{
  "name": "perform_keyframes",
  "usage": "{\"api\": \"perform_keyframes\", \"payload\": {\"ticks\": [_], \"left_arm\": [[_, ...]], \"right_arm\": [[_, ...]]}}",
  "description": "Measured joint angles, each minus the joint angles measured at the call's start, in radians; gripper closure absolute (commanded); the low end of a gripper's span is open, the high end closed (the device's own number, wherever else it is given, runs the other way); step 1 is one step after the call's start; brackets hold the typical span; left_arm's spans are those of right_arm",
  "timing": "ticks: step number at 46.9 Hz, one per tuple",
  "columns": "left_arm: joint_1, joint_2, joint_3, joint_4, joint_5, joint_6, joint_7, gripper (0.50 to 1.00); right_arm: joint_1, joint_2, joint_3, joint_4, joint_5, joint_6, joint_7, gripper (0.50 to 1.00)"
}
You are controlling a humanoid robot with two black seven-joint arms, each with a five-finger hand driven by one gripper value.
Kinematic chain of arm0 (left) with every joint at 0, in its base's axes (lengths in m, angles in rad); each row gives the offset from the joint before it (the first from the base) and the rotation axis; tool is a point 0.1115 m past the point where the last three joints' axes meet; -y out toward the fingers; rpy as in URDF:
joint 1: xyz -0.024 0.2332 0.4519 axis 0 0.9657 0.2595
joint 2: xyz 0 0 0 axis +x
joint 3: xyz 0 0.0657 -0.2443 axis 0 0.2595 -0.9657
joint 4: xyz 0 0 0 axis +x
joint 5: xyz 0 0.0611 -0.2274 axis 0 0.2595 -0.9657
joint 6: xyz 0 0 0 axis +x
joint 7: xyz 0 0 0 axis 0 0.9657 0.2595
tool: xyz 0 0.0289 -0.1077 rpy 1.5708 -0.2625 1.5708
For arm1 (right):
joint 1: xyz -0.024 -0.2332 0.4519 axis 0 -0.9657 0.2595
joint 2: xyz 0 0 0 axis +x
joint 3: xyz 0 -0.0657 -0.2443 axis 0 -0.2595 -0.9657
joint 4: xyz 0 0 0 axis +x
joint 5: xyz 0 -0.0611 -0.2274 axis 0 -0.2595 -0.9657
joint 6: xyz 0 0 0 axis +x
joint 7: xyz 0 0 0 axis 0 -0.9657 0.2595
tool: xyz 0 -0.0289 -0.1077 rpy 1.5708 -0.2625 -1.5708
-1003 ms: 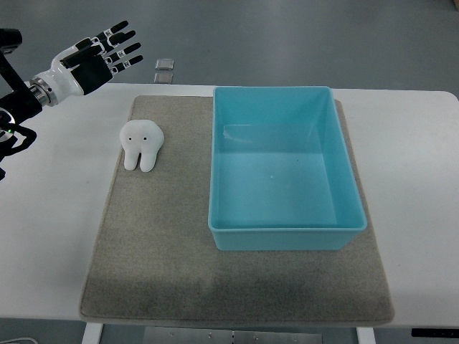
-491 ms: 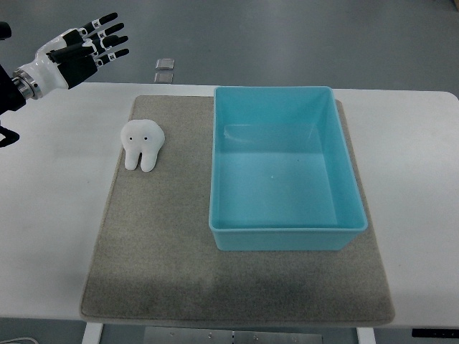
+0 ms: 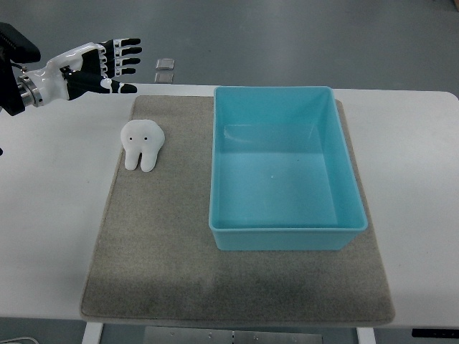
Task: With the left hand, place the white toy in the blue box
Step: 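Lower the left hand down onto the white tooth toy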
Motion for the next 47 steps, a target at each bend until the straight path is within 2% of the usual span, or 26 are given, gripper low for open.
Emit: {"api": "perform_keyframes", "payload": {"ticks": [6,13,24,35,42,47], "left_arm": [[0.001,0.01,0.063,-0.069,0.119,0.184,-0.018,0.504],[-0.041,0.024,0.167,-0.092,0.227,0.294,-0.021,0.504],[-0.049,0.026,0.22,-0.096,0.45,0.349,-0.085,0.512],[-0.047,0.039,0.226,-0.105,0.645,0.384,-0.088,0.514],[-0.044,0.056,0.26,-0.128,0.696,0.444,-0.088,0.514],[-0.044,0.059,0.275,-0.139,0.701,0.456,-0.088,0.514]], "right_arm": [[0.0,0.0,0.0,0.0,0.0,0.0,0.0,0.564],[0.0,0.0,0.0,0.0,0.0,0.0,0.0,0.564],[0.0,0.0,0.0,0.0,0.0,0.0,0.0,0.564],[0.0,0.0,0.0,0.0,0.0,0.0,0.0,0.564],[0.0,0.0,0.0,0.0,0.0,0.0,0.0,0.564],[0.0,0.0,0.0,0.0,0.0,0.0,0.0,0.564]]}}
